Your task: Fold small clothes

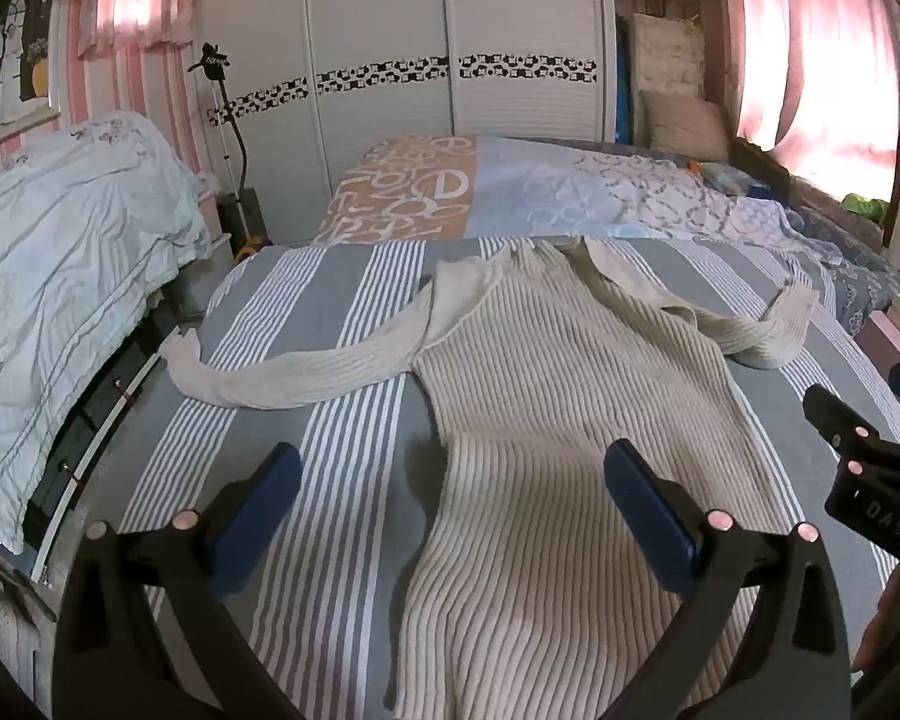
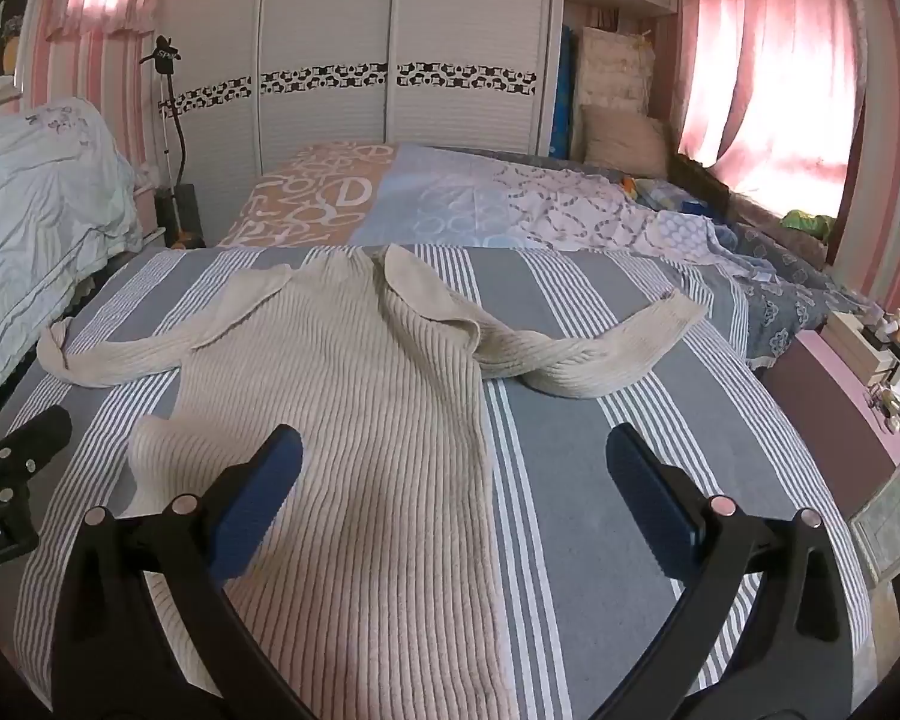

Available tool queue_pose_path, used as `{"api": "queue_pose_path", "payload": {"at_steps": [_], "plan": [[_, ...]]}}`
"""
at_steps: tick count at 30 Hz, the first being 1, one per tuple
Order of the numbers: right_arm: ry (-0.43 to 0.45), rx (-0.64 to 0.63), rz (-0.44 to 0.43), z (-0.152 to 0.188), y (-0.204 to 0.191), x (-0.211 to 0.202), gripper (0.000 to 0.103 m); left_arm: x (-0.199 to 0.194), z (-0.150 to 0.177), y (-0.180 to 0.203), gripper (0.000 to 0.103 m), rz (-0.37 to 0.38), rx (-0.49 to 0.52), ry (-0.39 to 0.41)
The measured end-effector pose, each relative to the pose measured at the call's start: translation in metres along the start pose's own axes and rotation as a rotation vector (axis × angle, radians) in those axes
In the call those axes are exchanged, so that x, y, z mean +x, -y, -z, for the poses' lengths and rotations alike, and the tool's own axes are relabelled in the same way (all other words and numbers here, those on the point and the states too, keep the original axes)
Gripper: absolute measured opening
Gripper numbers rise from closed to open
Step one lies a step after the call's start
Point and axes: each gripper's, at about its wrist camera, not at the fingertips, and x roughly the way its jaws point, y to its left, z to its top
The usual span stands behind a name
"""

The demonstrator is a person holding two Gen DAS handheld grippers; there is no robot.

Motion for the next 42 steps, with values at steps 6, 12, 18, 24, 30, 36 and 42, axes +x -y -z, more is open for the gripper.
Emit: {"api": "queue_pose_path", "payload": {"at_steps": [6, 12, 18, 24, 30, 36, 42], "plan": [[-0.001, -0.001, -0.002, -0.003, -0.004, -0.003, 0.1, 0.0, 0.002, 0.0, 0.101, 0.0, 0.003, 0.002], [-0.001, -0.004, -0.004, -0.002, -0.006, -0.004, 0.1, 0.002, -0.002, -0.002, 0.101, 0.002, 0.002, 0.004], [0.0, -0.005, -0.006, -0.002, -0.01, -0.003, 0.1, 0.002, -0.002, -0.002, 0.101, 0.001, 0.001, 0.004], [0.001, -0.009, -0.012, -0.001, -0.005, 0.001, 0.1, 0.002, -0.003, -0.001, 0.101, 0.002, 0.004, 0.006], [0.003, -0.013, -0.018, 0.0, -0.006, 0.001, 0.1, 0.002, -0.004, -0.003, 0.101, 0.0, 0.003, 0.006], [0.004, -0.018, -0.02, 0.0, -0.005, 0.001, 0.1, 0.001, -0.006, -0.004, 0.101, 0.0, 0.005, 0.006], [0.004, -0.018, -0.02, -0.001, -0.005, 0.0, 0.1, 0.001, -0.005, -0.003, 0.101, 0.0, 0.005, 0.006]]}}
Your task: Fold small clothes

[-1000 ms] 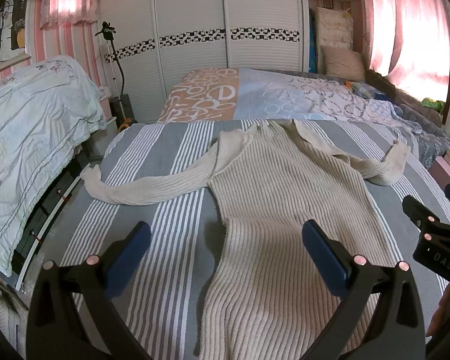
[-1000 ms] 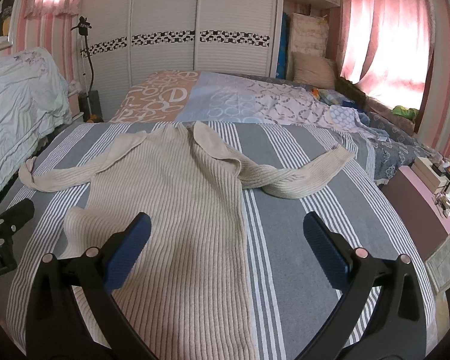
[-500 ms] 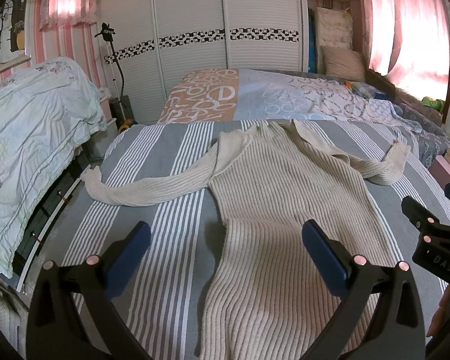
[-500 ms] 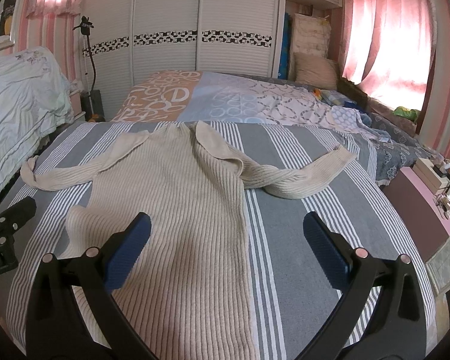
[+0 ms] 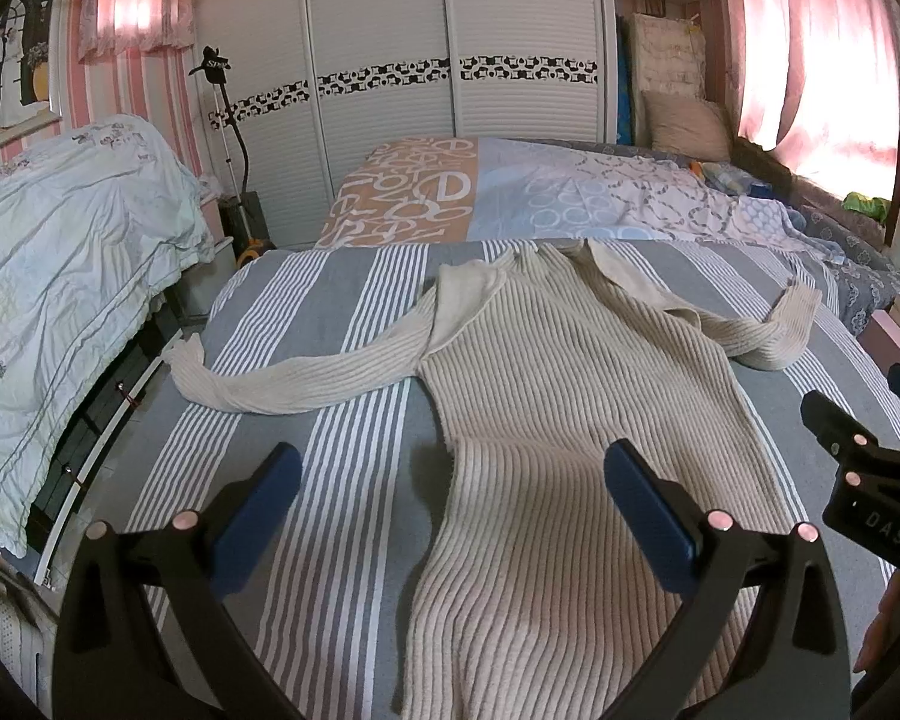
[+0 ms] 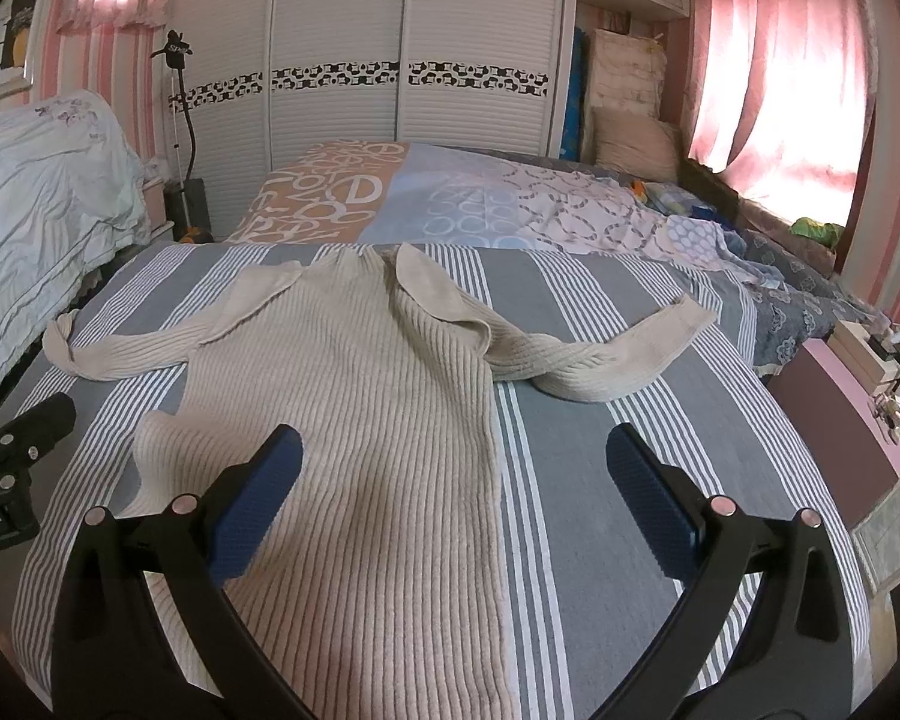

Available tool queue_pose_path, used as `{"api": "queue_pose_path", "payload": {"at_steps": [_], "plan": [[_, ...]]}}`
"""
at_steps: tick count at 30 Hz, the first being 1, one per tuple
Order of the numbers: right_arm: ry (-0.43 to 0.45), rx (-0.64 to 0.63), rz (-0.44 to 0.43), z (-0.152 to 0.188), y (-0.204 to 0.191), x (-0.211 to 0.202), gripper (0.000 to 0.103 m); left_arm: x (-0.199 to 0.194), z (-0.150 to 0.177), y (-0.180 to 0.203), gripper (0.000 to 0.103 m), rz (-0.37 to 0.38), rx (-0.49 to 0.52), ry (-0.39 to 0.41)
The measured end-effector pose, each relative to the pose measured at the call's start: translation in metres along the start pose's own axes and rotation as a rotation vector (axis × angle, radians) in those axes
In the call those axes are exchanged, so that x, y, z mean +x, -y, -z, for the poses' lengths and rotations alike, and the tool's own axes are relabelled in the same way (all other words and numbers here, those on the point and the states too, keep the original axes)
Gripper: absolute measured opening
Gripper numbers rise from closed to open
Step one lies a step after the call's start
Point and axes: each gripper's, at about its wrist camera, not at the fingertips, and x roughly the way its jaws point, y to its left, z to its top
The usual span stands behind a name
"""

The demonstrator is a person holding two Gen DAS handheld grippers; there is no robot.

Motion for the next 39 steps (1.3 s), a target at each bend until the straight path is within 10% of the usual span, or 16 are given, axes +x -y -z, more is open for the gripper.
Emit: {"api": "queue_pose_path", "payload": {"at_steps": [39], "plan": [[0.015, -0.063, -0.06, -0.008, -0.009, 0.017, 0.1, 0.017, 0.003, -0.014, 0.101, 0.002, -0.006, -0.018]]}}
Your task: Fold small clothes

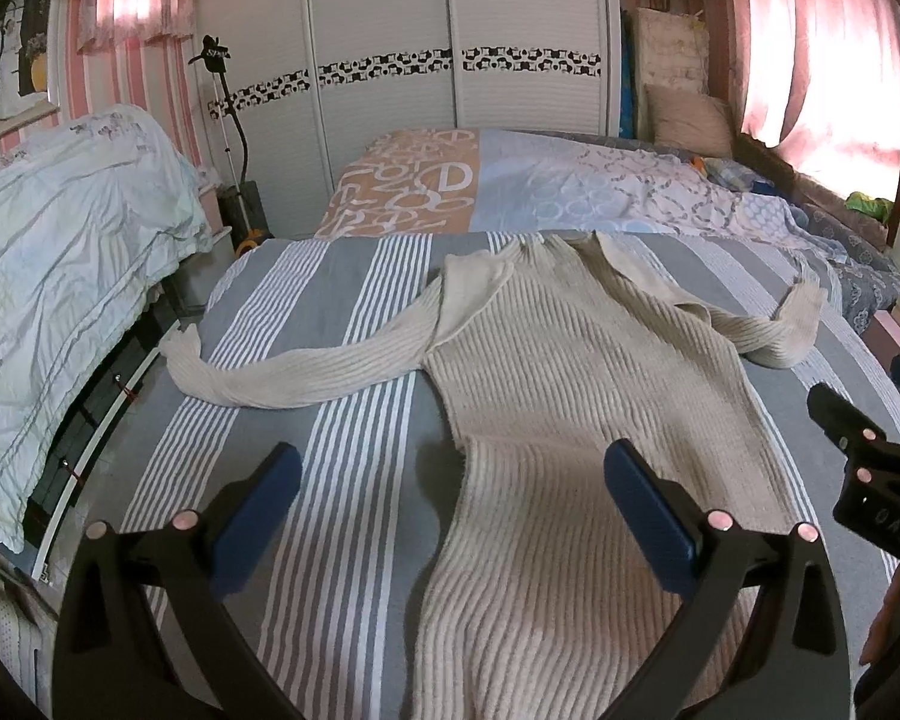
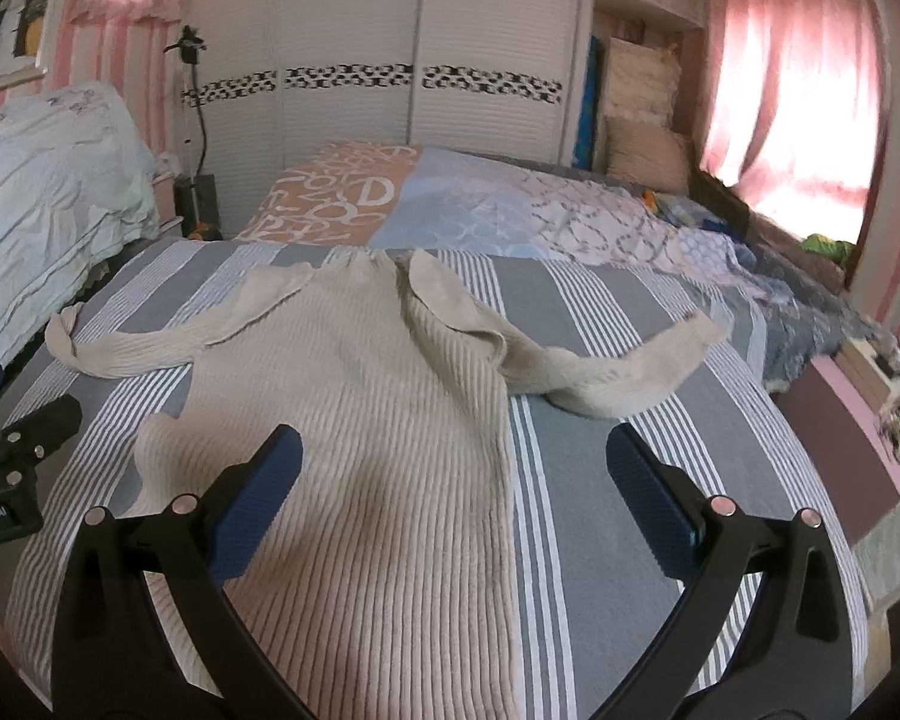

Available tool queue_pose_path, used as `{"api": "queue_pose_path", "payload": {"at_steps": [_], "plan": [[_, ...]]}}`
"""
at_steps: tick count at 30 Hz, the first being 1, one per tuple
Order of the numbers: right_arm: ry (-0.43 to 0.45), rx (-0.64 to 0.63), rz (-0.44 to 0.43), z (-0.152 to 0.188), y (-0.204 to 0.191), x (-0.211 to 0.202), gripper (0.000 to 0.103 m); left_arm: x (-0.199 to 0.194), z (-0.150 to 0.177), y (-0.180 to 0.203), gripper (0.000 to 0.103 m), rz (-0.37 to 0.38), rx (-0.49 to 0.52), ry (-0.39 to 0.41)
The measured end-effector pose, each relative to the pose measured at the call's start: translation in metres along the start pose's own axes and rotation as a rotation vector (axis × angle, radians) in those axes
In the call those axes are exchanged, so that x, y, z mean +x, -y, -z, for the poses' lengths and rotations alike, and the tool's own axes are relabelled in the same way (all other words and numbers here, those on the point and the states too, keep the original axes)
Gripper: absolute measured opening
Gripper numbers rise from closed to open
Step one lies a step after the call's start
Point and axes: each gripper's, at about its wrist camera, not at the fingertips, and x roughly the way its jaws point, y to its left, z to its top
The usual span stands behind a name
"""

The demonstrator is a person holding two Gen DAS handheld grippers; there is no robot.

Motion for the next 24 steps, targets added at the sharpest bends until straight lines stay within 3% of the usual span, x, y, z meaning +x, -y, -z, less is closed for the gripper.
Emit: {"api": "queue_pose_path", "payload": {"at_steps": [7, 12, 15, 20, 24], "plan": [[0.036, -0.029, -0.08, -0.03, 0.011, 0.041, 0.1, 0.028, -0.011, -0.05, 0.101, -0.02, -0.068, -0.009], [0.07, -0.081, -0.095, -0.059, 0.01, 0.063, 0.1, 0.046, -0.03, -0.093, 0.101, -0.184, -0.071, 0.056], [0.077, -0.119, -0.08, -0.076, 0.009, 0.082, 0.1, 0.061, -0.041, -0.125, 0.101, -0.183, -0.104, 0.078], [0.06, -0.143, -0.083, -0.09, 0.009, 0.11, 0.1, 0.092, -0.051, -0.168, 0.101, -0.195, -0.166, 0.018], [0.065, -0.189, -0.029, -0.096, 0.004, 0.129, 0.1, 0.124, -0.062, -0.21, 0.101, -0.221, -0.221, -0.032]]}}
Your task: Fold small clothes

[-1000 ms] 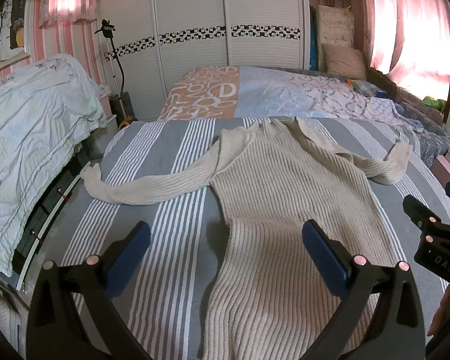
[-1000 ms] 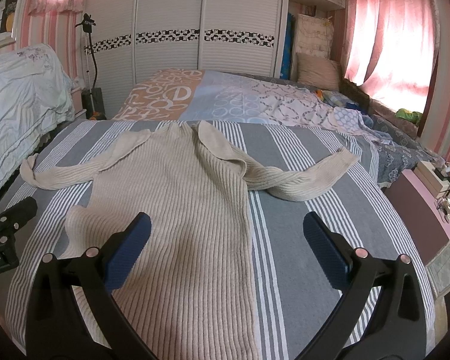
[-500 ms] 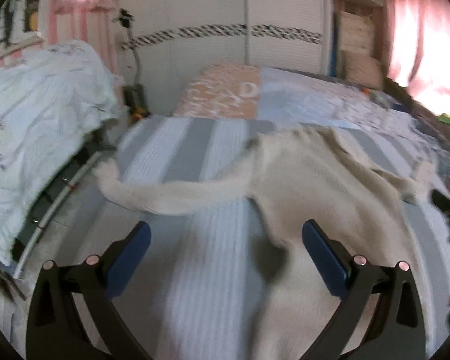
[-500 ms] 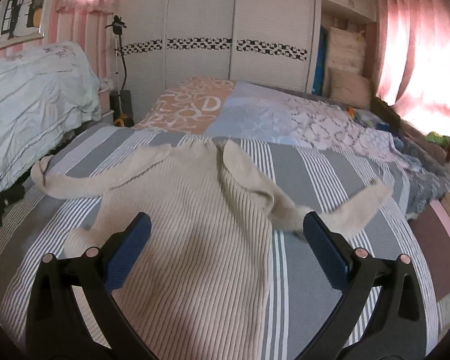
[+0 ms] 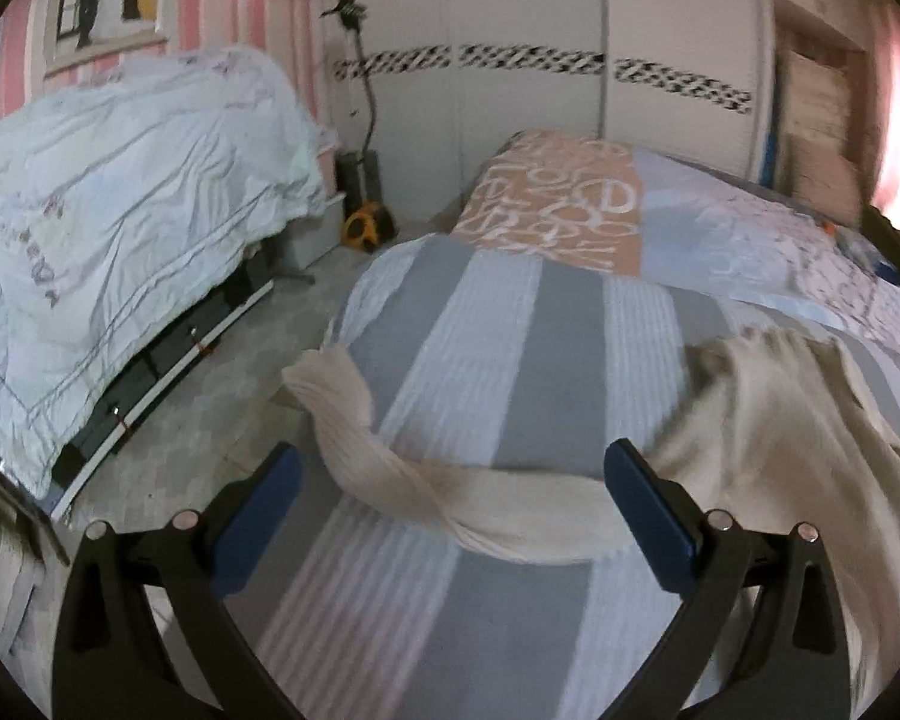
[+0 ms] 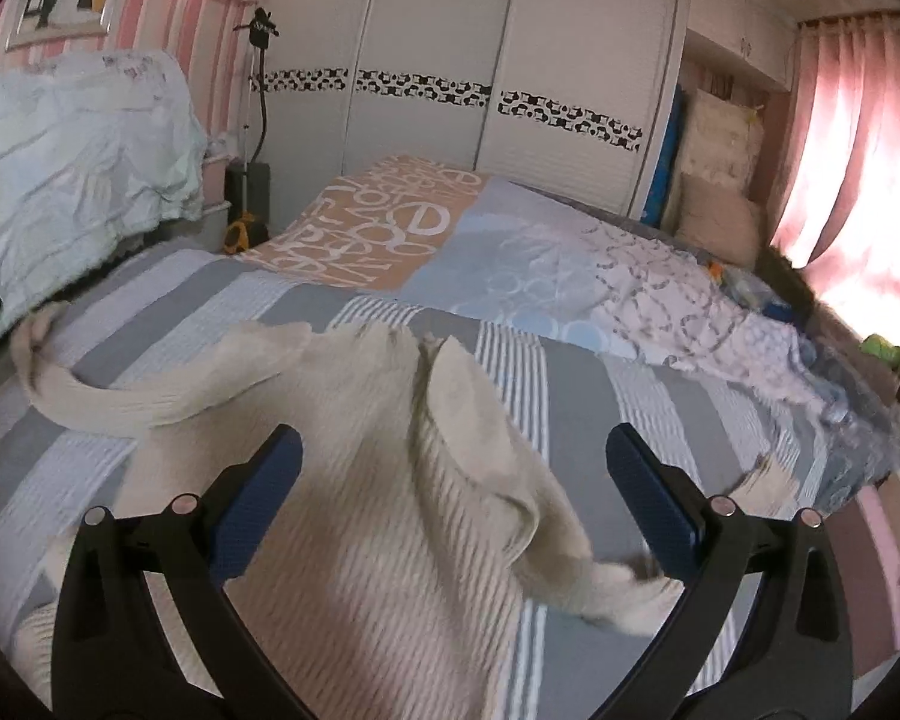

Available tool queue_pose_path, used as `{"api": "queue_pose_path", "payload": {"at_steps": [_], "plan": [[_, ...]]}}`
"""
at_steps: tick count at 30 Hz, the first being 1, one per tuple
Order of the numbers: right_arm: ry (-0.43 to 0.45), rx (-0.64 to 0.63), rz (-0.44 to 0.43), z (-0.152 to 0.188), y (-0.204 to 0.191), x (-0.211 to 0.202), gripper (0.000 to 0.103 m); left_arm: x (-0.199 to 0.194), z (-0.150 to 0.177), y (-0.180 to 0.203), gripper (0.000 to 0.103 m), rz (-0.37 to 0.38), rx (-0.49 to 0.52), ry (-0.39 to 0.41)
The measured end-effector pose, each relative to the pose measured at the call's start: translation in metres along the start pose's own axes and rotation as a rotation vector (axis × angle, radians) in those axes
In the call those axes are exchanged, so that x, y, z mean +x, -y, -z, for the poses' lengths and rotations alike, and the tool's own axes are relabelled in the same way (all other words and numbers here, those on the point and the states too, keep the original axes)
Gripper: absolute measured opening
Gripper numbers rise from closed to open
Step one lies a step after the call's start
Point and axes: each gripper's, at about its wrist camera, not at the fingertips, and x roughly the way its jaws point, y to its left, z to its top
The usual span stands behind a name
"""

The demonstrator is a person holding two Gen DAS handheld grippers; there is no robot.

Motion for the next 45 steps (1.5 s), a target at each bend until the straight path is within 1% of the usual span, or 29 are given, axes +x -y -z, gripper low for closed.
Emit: {"api": "queue_pose_path", "payload": {"at_steps": [2, 5, 6, 8, 11, 13, 15, 16, 18, 19, 20, 21, 23, 25, 26, 27, 28, 30, 32, 35, 37, 38, 42, 44, 45], "plan": [[0.003, -0.037, 0.038, -0.002, -0.001, 0.009, 0.1, 0.014, -0.009, -0.016, 0.101, -0.015, -0.024, -0.021], [-0.005, -0.067, 0.045, -0.002, -0.001, 0.02, 0.1, 0.031, -0.021, -0.042, 0.101, -0.04, -0.071, -0.033], [-0.007, -0.071, 0.049, -0.002, -0.001, 0.024, 0.1, 0.037, -0.025, -0.052, 0.101, -0.061, -0.092, -0.038], [-0.014, -0.074, 0.035, -0.002, -0.001, 0.032, 0.1, 0.046, -0.029, -0.065, 0.101, -0.071, -0.11, -0.044], [-0.036, -0.062, 0.02, -0.005, 0.001, 0.046, 0.1, 0.068, -0.034, -0.082, 0.101, -0.116, -0.121, -0.063], [-0.038, -0.059, 0.018, -0.007, 0.001, 0.05, 0.1, 0.087, -0.038, -0.094, 0.101, -0.115, -0.148, -0.096], [-0.033, -0.061, 0.031, -0.007, 0.001, 0.052, 0.1, 0.113, -0.04, -0.105, 0.101, -0.095, -0.18, -0.158], [-0.034, -0.063, 0.038, -0.006, 0.002, 0.053, 0.1, 0.12, -0.039, -0.107, 0.101, -0.092, -0.189, -0.18], [-0.044, -0.066, 0.047, -0.005, 0.004, 0.055, 0.1, 0.14, -0.037, -0.109, 0.101, -0.094, -0.191, -0.235], [-0.047, -0.067, 0.051, -0.005, 0.005, 0.056, 0.1, 0.143, -0.036, -0.109, 0.101, -0.096, -0.189, -0.25], [-0.052, -0.067, 0.056, -0.005, 0.007, 0.057, 0.1, 0.149, -0.035, -0.109, 0.093, -0.085, -0.192, -0.265], [-0.056, -0.065, 0.061, -0.004, 0.008, 0.058, 0.1, 0.153, -0.035, -0.108, 0.074, -0.073, -0.191, -0.279], [-0.059, -0.06, 0.067, -0.003, 0.01, 0.059, 0.1, 0.163, -0.036, -0.107, 0.055, -0.068, -0.194, -0.304], [-0.058, -0.054, 0.077, -0.002, 0.012, 0.059, 0.1, 0.169, -0.035, -0.108, 0.044, -0.045, -0.211, -0.329], [-0.057, -0.051, 0.077, -0.002, 0.013, 0.059, 0.1, 0.17, -0.034, -0.109, 0.035, -0.045, -0.22, -0.335], [-0.057, -0.048, 0.074, -0.001, 0.015, 0.059, 0.1, 0.17, -0.034, -0.108, 0.03, -0.037, -0.217, -0.333], [-0.057, -0.047, 0.073, -0.001, 0.015, 0.059, 0.1, 0.169, -0.034, -0.107, 0.028, -0.035, -0.207, -0.33], [-0.058, -0.046, 0.07, 0.0, 0.015, 0.061, 0.1, 0.167, -0.035, -0.098, 0.015, -0.041, -0.162, -0.321], [-0.056, -0.043, 0.065, 0.001, 0.016, 0.061, 0.1, 0.166, -0.036, -0.092, 0.008, -0.043, -0.13, -0.306], [-0.046, -0.041, 0.064, 0.003, 0.017, 0.057, 0.1, 0.153, -0.042, -0.083, 0.006, -0.027, -0.105, -0.252], [-0.037, -0.042, 0.068, 0.004, 0.02, 0.055, 0.1, 0.129, -0.051, -0.075, 0.006, 0.011, -0.09, -0.17], [-0.034, -0.04, 0.07, 0.005, 0.022, 0.054, 0.1, 0.115, -0.057, -0.068, 0.006, 0.035, -0.077, -0.128], [-0.026, -0.021, 0.065, 0.008, 0.032, 0.051, 0.1, 0.068, -0.069, -0.036, 0.005, 0.125, -0.02, -0.021], [-0.02, -0.001, 0.059, 0.011, 0.041, 0.049, 0.1, 0.042, -0.074, -0.008, 0.005, 0.187, 0.018, 0.038], [-0.02, 0.004, 0.056, 0.012, 0.043, 0.049, 0.1, 0.035, -0.076, 0.003, 0.005, 0.213, 0.028, 0.054]]}}
